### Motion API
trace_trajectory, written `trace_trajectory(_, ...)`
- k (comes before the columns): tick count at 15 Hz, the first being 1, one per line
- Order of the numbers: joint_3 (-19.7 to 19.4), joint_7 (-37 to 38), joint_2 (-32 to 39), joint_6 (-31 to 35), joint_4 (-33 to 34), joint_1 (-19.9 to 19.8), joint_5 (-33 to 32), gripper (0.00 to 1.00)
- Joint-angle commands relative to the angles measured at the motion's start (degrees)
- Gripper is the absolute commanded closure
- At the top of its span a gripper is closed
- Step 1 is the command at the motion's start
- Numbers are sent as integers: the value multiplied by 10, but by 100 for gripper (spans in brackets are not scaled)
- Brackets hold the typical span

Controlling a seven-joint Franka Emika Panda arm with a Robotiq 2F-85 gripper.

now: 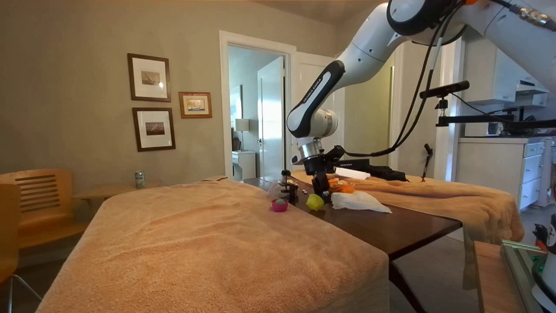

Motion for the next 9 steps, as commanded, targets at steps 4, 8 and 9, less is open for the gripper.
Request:
trace_trajectory(4, 1, 13, 4, -3, 10, -6, -6, 0)
trace_trajectory(8, 0, 11, -3, 0, 5, -8, -7, 0)
trace_trajectory(9, -1, 6, -11, 2, -1, -9, -12, 0)
